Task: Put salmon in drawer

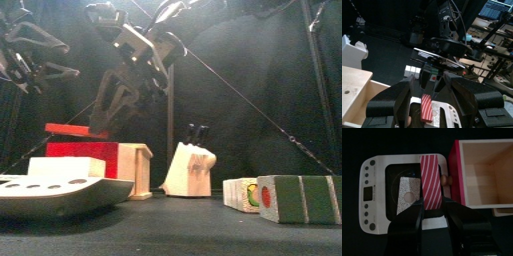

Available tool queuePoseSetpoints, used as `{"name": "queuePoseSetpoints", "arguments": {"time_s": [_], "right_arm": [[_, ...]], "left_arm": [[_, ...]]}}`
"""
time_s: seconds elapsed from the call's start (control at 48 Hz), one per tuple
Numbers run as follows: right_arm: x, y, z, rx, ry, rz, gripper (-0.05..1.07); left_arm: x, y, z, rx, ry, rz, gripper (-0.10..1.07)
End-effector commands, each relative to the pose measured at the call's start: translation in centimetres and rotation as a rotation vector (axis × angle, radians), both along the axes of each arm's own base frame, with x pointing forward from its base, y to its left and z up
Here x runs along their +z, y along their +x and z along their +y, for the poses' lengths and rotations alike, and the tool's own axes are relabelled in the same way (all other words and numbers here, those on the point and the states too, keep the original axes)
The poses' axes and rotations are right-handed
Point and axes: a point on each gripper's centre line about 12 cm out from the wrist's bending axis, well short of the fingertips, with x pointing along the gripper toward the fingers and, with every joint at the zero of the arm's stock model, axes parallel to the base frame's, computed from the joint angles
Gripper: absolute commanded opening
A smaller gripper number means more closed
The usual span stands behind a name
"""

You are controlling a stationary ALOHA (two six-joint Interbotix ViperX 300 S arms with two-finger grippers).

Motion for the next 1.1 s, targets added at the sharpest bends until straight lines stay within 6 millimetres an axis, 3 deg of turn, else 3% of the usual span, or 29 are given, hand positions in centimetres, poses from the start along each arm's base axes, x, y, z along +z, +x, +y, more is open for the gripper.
{"name": "queuePoseSetpoints", "arguments": {"time_s": [0.0,0.458,0.688,1.083], "right_arm": [[4.1,0.3,-1.0,-0.013,0.017,-0.097,0.43],[5.8,0.7,-6.2,-0.065,-0.031,-0.163,0.44],[5.2,0.8,-8.0,-0.100,-0.019,-0.157,0.45],[3.3,0.9,-8.2,-0.114,0.000,-0.118,0.63]], "left_arm": [[0.4,0.2,0.0,0.004,0.000,-0.012,0.87],[0.5,0.2,0.0,0.004,0.000,-0.015,0.87],[0.4,0.2,0.1,0.004,0.000,-0.014,0.87],[0.3,0.1,0.1,0.005,0.001,-0.011,0.87]]}}
